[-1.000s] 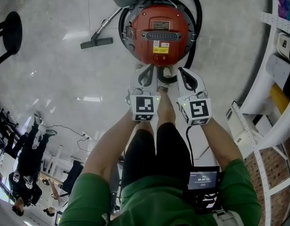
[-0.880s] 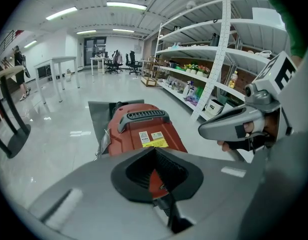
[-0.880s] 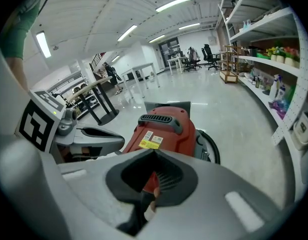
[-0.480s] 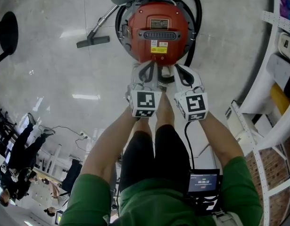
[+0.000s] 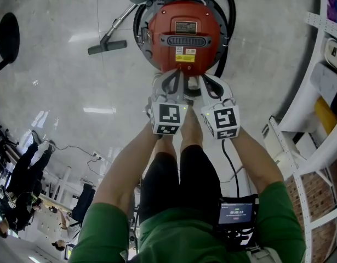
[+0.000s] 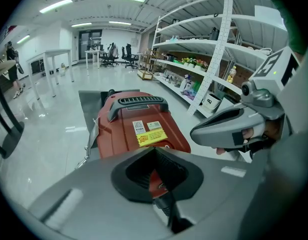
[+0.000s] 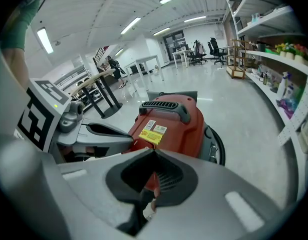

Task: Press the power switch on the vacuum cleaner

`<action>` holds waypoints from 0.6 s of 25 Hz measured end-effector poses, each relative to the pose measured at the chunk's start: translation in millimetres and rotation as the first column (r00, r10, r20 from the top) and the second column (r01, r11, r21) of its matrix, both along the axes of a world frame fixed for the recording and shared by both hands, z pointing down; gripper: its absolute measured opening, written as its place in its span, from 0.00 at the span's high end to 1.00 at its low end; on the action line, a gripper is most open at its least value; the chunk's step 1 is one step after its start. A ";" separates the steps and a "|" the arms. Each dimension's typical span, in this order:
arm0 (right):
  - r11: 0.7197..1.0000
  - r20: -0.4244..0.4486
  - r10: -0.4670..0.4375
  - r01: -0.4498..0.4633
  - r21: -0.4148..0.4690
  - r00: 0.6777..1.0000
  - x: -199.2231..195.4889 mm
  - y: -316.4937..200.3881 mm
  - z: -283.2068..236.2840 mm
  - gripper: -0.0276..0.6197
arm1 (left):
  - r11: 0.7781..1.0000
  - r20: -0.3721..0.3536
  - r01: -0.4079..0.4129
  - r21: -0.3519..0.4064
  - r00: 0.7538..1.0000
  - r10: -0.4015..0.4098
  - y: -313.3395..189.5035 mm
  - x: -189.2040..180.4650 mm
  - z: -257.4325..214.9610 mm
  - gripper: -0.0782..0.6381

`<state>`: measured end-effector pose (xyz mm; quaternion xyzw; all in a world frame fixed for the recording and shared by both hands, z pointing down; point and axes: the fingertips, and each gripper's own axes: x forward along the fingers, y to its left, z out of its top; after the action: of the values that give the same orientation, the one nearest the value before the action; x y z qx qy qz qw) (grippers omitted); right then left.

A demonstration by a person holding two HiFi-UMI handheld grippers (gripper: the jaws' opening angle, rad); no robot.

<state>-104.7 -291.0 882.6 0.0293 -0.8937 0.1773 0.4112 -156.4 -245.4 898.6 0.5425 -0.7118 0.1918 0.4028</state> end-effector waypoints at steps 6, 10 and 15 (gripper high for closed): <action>1.000 0.000 -0.001 0.001 -0.001 1.000 -4.5 -1.4 3.6 0.96 | 1.000 -0.018 -0.008 0.001 1.000 0.008 1.9 1.3 1.6 0.88; 1.000 -0.006 -0.011 0.011 -0.007 1.000 -7.0 2.1 5.3 0.96 | 1.000 -0.024 0.003 0.014 1.000 -0.003 -0.3 -0.6 1.7 0.87; 1.000 -0.010 -0.019 0.019 -0.010 1.000 -10.1 6.2 6.0 0.96 | 1.000 -0.040 0.010 0.024 0.999 -0.009 -1.0 -3.0 1.9 0.87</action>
<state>-114.8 -284.8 888.6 0.0199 -0.8909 0.1776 0.4176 -159.4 -246.4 900.5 0.5475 -0.7087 0.1703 0.4111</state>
